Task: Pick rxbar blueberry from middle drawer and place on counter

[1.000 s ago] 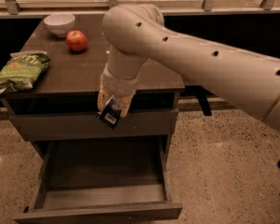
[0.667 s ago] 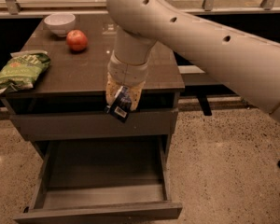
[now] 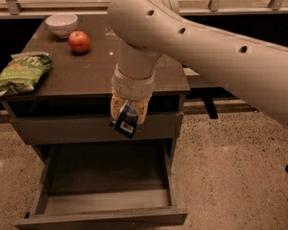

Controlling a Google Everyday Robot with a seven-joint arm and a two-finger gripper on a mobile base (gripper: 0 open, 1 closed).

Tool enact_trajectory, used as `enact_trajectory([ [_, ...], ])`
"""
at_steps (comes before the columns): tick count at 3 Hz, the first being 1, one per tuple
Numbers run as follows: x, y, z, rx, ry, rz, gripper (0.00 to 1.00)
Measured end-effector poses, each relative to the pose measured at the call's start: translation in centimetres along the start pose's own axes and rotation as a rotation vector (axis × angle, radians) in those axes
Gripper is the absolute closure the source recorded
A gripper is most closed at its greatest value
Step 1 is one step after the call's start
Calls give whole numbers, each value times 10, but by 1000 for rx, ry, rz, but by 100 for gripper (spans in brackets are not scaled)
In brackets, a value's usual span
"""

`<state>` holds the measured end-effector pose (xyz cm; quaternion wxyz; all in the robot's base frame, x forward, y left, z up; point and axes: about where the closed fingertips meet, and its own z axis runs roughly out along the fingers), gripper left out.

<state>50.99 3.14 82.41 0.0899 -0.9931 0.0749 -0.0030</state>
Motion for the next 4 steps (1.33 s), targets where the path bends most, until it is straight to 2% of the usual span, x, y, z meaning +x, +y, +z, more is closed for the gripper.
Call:
enact_trajectory([
  [1,20,-6,0,-25,48,31,100],
  [2,50,-15,-15,-34,102,80,100],
  [3,79,-17,-25,-25,107,129,100],
  [4,117,-30,-19,-17,85,186,84],
])
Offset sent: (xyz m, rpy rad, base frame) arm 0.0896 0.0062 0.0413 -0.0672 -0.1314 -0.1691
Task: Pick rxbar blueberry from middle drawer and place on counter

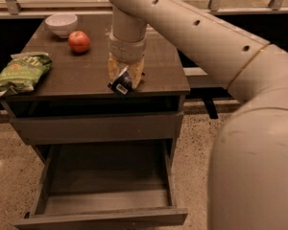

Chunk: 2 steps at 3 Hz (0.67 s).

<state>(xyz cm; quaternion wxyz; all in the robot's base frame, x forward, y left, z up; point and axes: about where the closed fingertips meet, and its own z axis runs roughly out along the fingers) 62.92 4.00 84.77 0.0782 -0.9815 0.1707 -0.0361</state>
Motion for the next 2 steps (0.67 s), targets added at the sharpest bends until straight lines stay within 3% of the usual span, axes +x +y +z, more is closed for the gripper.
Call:
enact_trajectory([
  [1,55,-10,22,77,-68,230,53],
  [2,69,-1,25,123,-100,350,30],
])
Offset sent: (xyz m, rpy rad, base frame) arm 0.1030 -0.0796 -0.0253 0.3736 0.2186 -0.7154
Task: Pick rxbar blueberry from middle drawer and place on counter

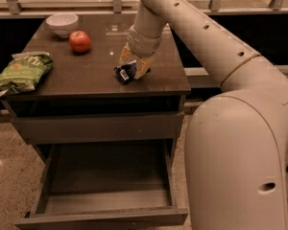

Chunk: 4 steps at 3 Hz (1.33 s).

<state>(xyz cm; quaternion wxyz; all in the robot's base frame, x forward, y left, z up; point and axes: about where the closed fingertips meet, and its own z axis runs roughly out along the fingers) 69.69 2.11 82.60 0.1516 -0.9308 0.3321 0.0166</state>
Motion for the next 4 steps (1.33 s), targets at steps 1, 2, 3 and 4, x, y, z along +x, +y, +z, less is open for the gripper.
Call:
enact_trajectory([
  [1,1,-3,4,8,1,0,7],
  [2,1,-4,1,8,1,0,0],
  [3,1,-1,-3,-1,4,2,0],
  [4,2,14,-30,-54,34,16,0],
])
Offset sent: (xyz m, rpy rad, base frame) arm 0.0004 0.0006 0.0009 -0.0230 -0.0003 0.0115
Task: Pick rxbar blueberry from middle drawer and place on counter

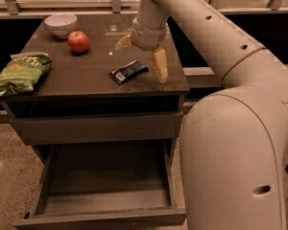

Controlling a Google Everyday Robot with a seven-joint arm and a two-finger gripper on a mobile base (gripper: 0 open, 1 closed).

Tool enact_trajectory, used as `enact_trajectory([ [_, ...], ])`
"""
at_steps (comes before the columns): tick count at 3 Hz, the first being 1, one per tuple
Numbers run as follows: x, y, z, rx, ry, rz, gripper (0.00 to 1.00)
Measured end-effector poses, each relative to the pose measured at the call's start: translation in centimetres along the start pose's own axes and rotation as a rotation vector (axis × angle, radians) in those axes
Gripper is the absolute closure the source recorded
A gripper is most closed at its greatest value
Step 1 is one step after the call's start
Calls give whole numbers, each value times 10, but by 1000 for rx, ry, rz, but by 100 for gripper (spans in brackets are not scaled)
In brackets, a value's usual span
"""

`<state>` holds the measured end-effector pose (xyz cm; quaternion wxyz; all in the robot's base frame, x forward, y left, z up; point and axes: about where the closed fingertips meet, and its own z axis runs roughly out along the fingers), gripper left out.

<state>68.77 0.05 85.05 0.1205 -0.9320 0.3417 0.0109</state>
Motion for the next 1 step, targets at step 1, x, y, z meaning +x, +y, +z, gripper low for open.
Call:
enact_trajectory([
  [1,14,21,-27,-13,57,57,0],
])
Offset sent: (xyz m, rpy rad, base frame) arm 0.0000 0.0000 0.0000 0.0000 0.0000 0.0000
